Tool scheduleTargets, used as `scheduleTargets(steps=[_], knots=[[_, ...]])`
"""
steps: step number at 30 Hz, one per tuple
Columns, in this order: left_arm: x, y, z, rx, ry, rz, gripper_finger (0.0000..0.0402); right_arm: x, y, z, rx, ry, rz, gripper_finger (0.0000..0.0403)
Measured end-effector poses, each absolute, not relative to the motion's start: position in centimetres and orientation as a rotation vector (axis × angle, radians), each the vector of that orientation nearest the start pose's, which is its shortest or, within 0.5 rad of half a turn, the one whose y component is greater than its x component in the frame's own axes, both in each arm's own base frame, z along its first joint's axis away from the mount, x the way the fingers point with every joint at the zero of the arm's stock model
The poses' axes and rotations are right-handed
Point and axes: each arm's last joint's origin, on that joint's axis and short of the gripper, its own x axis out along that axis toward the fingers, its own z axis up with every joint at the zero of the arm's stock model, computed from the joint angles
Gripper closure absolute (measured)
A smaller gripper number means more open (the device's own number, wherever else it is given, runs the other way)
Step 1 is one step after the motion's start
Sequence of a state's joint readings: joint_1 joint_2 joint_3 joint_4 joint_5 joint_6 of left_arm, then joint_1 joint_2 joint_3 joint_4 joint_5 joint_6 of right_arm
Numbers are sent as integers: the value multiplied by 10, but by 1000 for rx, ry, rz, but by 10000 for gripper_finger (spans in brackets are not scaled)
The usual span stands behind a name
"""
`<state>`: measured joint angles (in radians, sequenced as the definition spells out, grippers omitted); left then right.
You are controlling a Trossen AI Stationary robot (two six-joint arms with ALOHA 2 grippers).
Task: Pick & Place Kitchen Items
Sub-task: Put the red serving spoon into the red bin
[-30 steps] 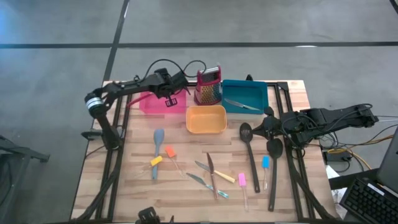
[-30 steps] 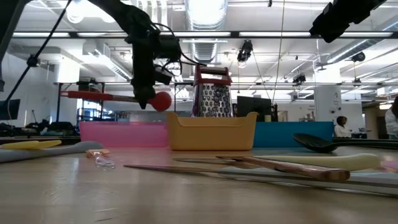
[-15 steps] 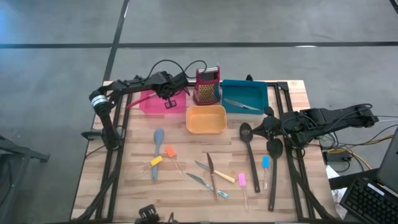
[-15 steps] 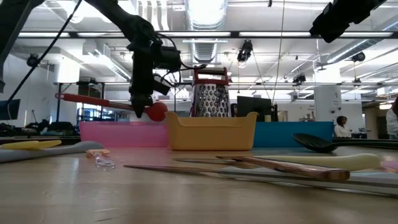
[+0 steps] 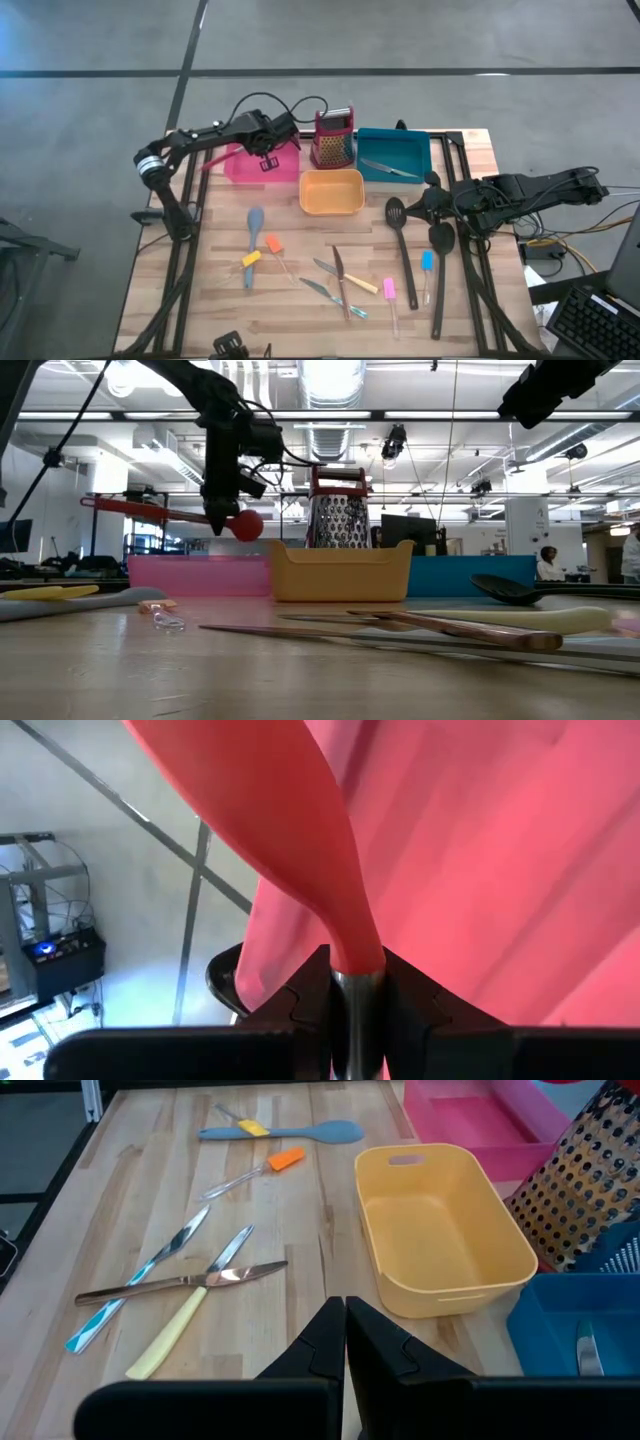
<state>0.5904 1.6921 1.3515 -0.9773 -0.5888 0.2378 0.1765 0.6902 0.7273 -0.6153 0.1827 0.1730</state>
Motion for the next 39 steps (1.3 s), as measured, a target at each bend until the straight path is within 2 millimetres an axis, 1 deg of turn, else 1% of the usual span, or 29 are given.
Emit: scheduleTargets(steps=[3,5,8,11,15,20,25,28,36,39], knots=[[259,192,249,189,1522,754,348,138,19,288,65,566,-55,394],[257,189,243,208,1555,695,348,138,19,288,65,567,-55,394],[254,188,232,233,1579,662,348,138,19,288,65,566,-55,394],[254,188,221,245,1563,640,348,138,19,288,65,567,-55,394],[259,187,210,244,1484,576,348,138,19,288,65,567,-55,394],[260,187,206,259,1462,546,348,138,19,288,65,567,-55,394],[261,186,205,231,1442,500,348,138,19,288,65,567,-55,394],[262,186,203,217,1445,507,348,138,19,288,65,567,-55,394],[265,189,190,198,1485,497,348,138,19,288,65,567,-55,394],[264,190,188,195,1493,499,348,138,19,288,65,566,-55,394]])
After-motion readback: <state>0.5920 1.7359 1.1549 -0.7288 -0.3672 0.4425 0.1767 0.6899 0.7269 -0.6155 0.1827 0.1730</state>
